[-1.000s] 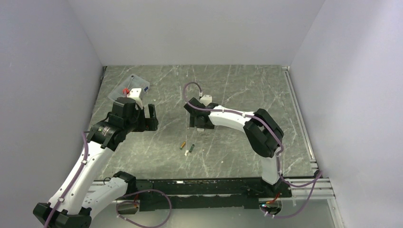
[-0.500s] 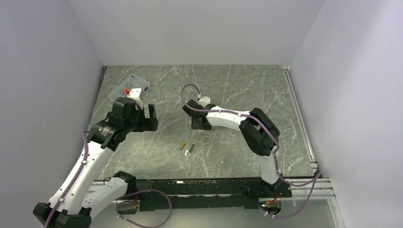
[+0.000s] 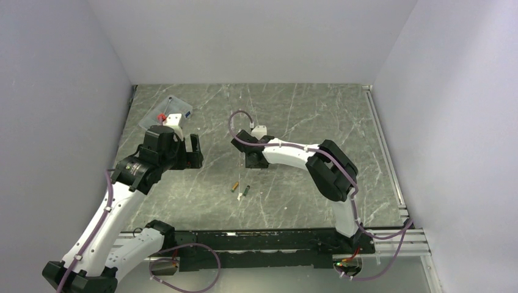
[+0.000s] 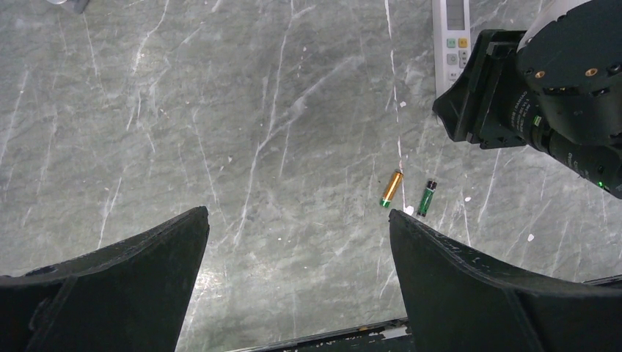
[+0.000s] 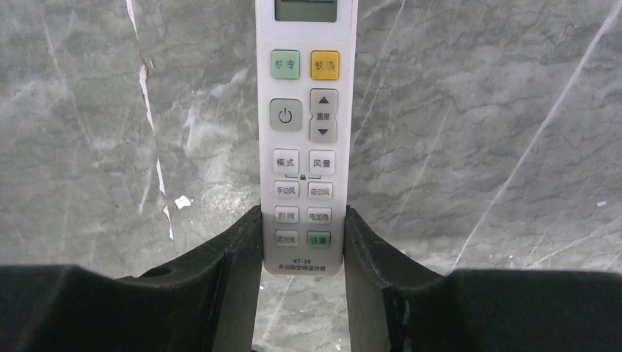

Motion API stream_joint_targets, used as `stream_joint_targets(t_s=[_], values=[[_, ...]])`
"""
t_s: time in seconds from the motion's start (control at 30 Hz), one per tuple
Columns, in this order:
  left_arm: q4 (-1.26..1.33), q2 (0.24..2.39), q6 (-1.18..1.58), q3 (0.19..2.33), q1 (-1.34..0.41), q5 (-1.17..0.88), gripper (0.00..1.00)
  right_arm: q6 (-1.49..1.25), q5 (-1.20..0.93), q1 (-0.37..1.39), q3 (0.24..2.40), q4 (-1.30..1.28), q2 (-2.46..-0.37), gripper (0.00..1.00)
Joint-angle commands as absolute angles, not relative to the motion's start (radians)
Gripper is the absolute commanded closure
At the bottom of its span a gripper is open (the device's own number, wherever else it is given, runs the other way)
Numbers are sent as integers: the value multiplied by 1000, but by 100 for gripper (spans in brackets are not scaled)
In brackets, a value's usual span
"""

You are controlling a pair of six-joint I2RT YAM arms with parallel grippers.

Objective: Load the batteries into the remote control

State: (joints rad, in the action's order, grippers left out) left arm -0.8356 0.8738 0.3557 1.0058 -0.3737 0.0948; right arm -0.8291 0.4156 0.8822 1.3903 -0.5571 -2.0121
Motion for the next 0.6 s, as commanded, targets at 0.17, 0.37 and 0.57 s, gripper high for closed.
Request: stream_joint_targets(t_s=[0.17,0.37,0.57], values=[[-822,881,336,1019,-370,89,1,-773,473,912,1375,-574,-1882,100],[-825,897,342,1019,-370,87,1,-682,448,917,1302,-539,-1789,100],[-827,923,348,1018,-370,74,1,-564,400,926,1203,-491,-1683,100]])
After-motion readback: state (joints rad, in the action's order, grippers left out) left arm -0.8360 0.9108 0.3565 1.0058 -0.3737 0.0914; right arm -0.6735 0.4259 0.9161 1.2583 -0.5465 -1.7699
